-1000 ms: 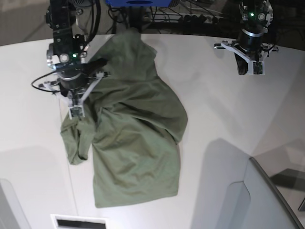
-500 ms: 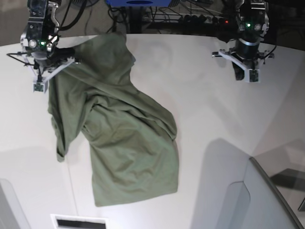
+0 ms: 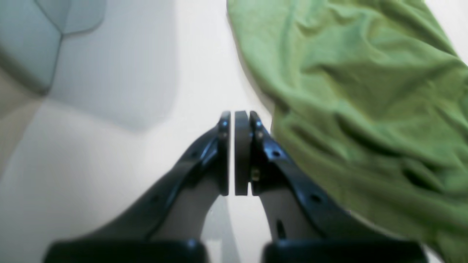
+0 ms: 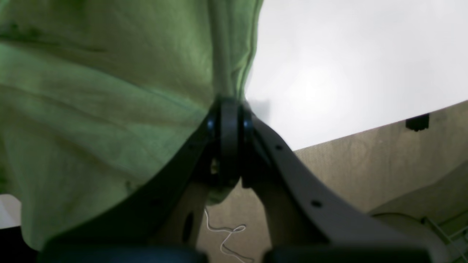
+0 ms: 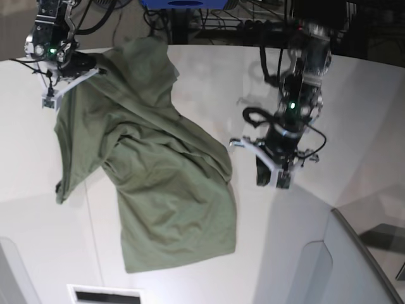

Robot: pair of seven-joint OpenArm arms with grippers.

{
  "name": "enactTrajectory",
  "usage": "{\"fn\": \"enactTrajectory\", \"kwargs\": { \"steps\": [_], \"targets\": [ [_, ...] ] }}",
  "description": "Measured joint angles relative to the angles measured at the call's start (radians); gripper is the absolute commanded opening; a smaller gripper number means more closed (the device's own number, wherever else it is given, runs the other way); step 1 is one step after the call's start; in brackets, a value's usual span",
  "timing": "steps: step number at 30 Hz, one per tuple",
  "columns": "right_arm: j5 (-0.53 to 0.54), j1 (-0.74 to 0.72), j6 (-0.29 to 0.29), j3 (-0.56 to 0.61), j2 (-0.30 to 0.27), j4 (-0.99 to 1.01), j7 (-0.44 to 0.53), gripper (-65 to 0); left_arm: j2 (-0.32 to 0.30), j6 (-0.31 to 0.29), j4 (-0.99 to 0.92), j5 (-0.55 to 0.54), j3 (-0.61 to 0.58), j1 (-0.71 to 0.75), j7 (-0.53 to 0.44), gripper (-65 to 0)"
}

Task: Layout the t-shirt on the table in an organized manner, then fold the t-shirt properly

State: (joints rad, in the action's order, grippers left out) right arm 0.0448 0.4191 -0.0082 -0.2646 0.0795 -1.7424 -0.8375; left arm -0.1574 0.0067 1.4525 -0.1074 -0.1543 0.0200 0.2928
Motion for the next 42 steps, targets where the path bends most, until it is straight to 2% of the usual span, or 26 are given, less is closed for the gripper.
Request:
{"fn": "enactTrajectory", "kwargs": {
  "steps": [3, 7, 13, 17, 19, 23, 24, 26, 30, 33, 37, 40, 42],
  "targets": [
    [0.000, 0.000, 0.001, 0.000, 0.000, 0.000, 0.003, -64.2, 0.028, -0.010, -0.192, -0.005, -0.081, -0.147, 0.002, -63.5],
    [0.000, 0.000, 0.000, 0.000, -0.011, 0.000, 0.003, -64.2, 0.101, -0.006, -0.438, -0.005, -0.092, -0.322, -0.021, -63.5],
    [0.000, 0.000, 0.000, 0.002, -0.010, 0.000, 0.001, -64.2, 0.177, -0.006, -0.926, 0.002, -0.094, -0.568, -0.239, -63.5],
    [0.000, 0.003, 0.000, 0.002, -0.010, 0.000, 0.001, -64.2, 0.183, -0.006, -1.206, 0.037, -0.183, -0.619, -0.454, -63.5],
    [0.000, 0.002, 0.000, 0.002, -0.010, 0.000, 0.000, -64.2, 0.175, -0.006, -1.254, 0.055, -0.243, -0.610, -0.547, -63.5],
    [0.007, -0.002, 0.008, -0.036, -0.003, 0.000, -0.001, -64.2, 0.155, -0.007, -1.245, 0.054, -0.262, -0.603, -0.518, -63.5],
    [0.008, -0.005, 0.007, -0.064, -0.001, 0.000, 0.000, -64.2, 0.144, -0.007, -1.235, 0.050, -0.262, -0.588, -0.539, -63.5],
    [0.000, -0.007, 0.004, -0.103, -0.005, 0.000, 0.008, -64.2, 0.109, -0.010, -1.205, 0.047, -0.262, -0.555, -0.570, -63.5],
    [0.006, -0.012, 0.006, -0.143, -0.006, 0.000, 0.003, -64.2, 0.026, -0.004, -1.087, 0.038, -0.259, -0.466, -0.565, -63.7],
    [0.009, -0.022, 0.007, -0.144, -0.003, 0.000, 0.003, -64.2, -0.029, 0.027, -0.933, -0.004, -0.174, -0.341, -0.549, -65.0],
    [0.023, -0.021, 0.014, -0.142, 0.006, 0.001, -0.002, -64.1, -0.080, 0.133, -0.629, -0.002, -0.026, -0.115, -0.395, -65.0],
    [0.016, -0.044, 0.011, -0.142, 0.006, 0.032, -0.010, -63.6, -0.083, 0.150, -0.434, 0.000, 0.050, 0.022, -0.293, -65.0],
    [0.005, -0.066, 0.006, -0.145, 0.003, 0.064, -0.061, -63.5, -0.075, 0.144, -0.337, -0.004, 0.086, 0.069, -0.195, -65.0]
  ]
}}
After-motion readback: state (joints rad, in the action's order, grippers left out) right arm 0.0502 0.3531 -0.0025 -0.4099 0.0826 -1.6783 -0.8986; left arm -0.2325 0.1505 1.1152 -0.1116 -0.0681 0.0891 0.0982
